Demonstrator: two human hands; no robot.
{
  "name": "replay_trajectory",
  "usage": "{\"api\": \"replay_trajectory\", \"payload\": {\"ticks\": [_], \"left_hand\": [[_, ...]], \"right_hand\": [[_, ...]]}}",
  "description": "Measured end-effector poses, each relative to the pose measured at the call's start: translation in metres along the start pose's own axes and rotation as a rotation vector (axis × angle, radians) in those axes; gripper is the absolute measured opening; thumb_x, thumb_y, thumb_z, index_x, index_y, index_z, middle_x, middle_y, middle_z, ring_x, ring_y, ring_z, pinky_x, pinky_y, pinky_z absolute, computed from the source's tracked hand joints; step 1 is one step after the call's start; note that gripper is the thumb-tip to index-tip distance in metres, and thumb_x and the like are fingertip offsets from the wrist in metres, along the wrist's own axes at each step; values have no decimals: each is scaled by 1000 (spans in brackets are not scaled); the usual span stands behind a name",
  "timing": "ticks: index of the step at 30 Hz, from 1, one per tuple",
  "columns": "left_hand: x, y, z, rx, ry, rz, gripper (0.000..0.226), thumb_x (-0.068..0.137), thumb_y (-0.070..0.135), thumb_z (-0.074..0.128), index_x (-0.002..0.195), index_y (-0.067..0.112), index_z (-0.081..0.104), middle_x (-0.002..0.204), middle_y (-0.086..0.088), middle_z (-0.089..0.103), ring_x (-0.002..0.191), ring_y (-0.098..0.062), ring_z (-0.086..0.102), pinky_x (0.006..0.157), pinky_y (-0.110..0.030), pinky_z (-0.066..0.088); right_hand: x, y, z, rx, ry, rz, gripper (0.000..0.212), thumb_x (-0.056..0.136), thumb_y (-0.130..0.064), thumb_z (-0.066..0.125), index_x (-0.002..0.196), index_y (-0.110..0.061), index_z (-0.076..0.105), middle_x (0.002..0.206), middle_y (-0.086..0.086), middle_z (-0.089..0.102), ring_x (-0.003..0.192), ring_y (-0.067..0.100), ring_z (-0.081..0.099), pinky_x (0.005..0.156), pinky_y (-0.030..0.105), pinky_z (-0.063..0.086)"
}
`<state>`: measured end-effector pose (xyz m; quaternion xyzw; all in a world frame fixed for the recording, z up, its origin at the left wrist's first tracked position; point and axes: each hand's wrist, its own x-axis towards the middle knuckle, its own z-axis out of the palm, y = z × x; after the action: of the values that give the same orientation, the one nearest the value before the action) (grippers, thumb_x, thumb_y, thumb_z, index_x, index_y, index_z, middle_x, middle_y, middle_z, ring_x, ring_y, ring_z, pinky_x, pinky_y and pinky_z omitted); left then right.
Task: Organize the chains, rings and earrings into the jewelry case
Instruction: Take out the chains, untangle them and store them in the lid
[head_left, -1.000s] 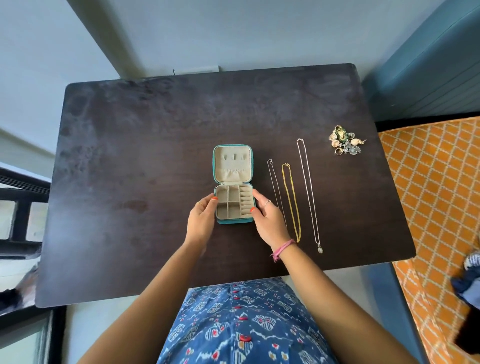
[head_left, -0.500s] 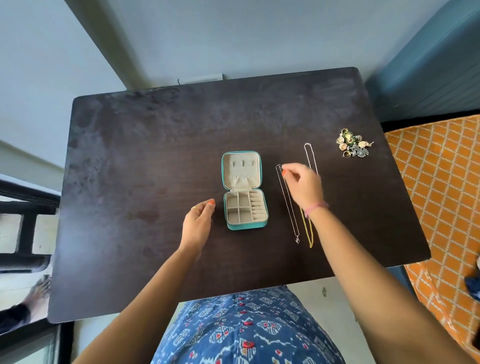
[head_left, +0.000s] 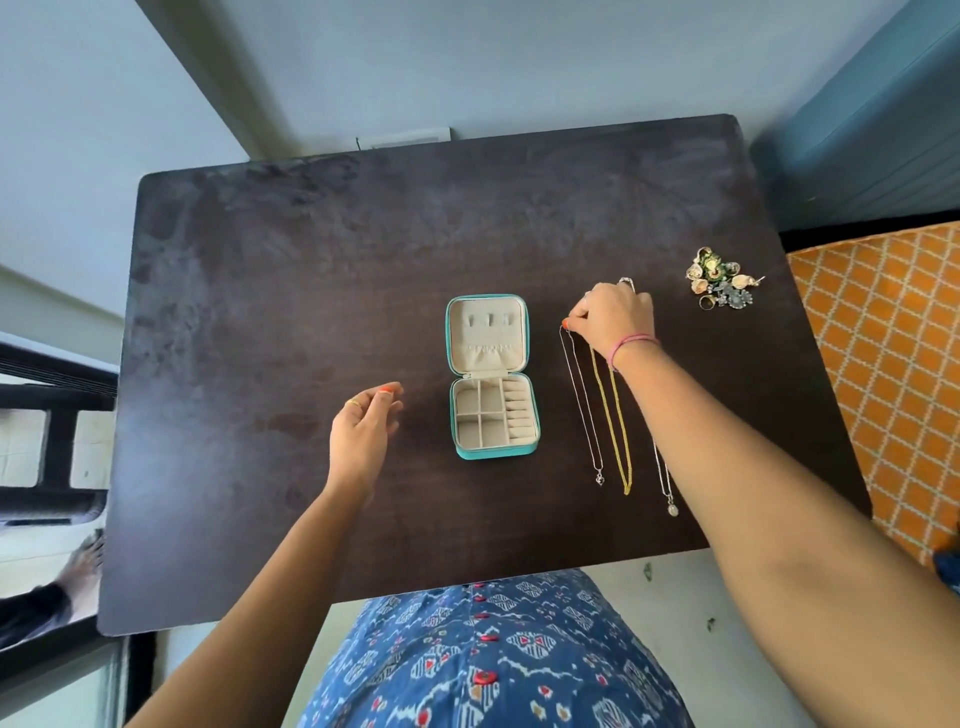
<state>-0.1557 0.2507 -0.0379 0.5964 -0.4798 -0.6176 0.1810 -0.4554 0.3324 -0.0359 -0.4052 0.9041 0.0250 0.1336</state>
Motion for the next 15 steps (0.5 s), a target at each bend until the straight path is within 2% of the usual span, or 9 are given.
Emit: {"api": "replay_trajectory", "payload": {"ticks": [5,10,12,15], "left_hand": [[-4,9,7,-27,-5,-5,19,100,23,48,106,17,65,105,2,69,100,-12,64,90,-28,51],[-6,20,11,-50,-10,23,21,100,22,48,108,15,66,102,2,69,94,-10,64,86,-27,51],[-6,25,11,-69,-14,38,20,100,22,48,105,16,67,100,2,69,93,-10,64,83,-26,51],[-7,32,11,-81,-24,68,19,100,22,48,101,19,67,99,2,69,92,-10,64,80,-23,51]], "right_hand": [[-5,-6,6,-3,-8,-41,23,92,-33,55,96,-19,73,106,5,61,101,27,57,80,36,42],[-13,-2,6,79,-42,-111,25,94,-29,49,95,-16,71,104,5,63,91,27,61,75,34,45],[-18,2,0,151,-37,-142,22,95,-28,49,93,-15,68,96,3,65,84,26,63,71,33,46],[-28,9,-15,280,-50,-199,13,94,-27,52,92,-16,60,69,-2,64,67,18,61,70,35,53]]}}
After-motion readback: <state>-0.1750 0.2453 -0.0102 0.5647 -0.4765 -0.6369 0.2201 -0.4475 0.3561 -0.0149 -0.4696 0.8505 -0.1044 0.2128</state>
